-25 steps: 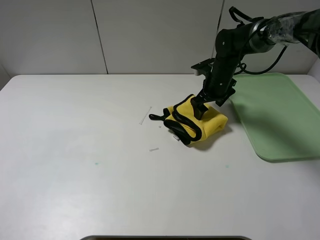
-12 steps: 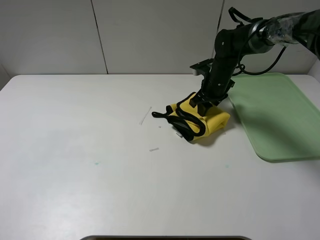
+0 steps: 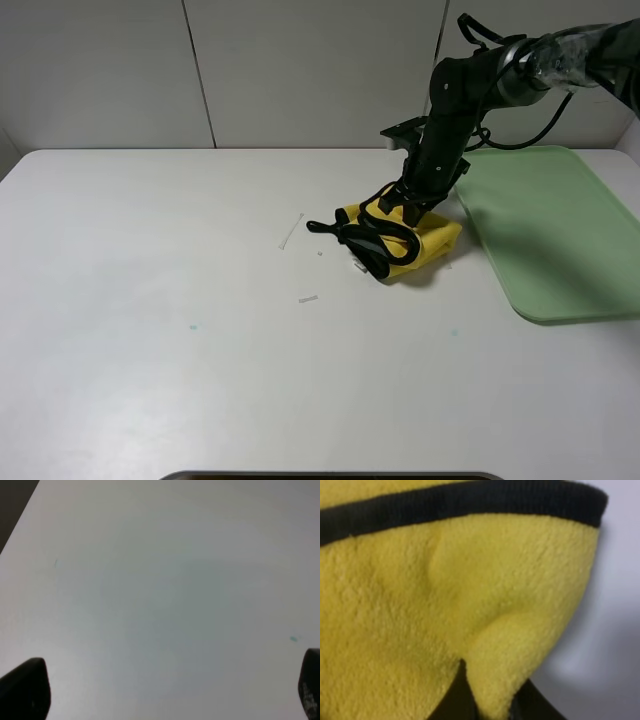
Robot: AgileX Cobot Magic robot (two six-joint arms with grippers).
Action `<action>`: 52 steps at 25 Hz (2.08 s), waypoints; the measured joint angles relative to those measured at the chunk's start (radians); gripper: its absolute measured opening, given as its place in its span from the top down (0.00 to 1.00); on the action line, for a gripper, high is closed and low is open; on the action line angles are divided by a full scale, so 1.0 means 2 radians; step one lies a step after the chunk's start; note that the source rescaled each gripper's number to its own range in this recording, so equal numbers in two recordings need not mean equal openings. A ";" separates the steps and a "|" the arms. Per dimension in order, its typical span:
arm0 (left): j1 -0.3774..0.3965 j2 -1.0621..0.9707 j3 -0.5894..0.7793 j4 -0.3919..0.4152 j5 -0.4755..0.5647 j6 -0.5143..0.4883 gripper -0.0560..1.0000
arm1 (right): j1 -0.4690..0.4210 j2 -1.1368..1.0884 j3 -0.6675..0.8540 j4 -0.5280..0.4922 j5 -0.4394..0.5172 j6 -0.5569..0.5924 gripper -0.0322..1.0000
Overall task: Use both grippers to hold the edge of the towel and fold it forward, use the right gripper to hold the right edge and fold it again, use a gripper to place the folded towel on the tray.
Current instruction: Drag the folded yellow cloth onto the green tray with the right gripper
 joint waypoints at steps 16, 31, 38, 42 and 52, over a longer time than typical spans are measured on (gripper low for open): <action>0.000 0.000 0.000 0.000 0.000 0.000 0.00 | 0.000 -0.026 -0.001 -0.017 0.005 0.029 0.91; 0.000 0.000 0.000 0.000 0.000 0.000 0.00 | -0.003 -0.048 -0.001 -0.105 0.023 0.081 0.91; 0.000 0.000 0.000 0.000 0.000 0.000 0.00 | -0.039 -0.049 -0.001 -0.119 0.027 0.087 0.91; 0.000 0.000 0.000 0.000 0.000 0.000 0.00 | -0.069 -0.049 -0.001 -0.126 0.027 0.094 0.91; 0.000 0.000 0.000 0.000 0.000 0.000 0.00 | -0.139 -0.049 -0.001 -0.127 0.027 0.114 0.91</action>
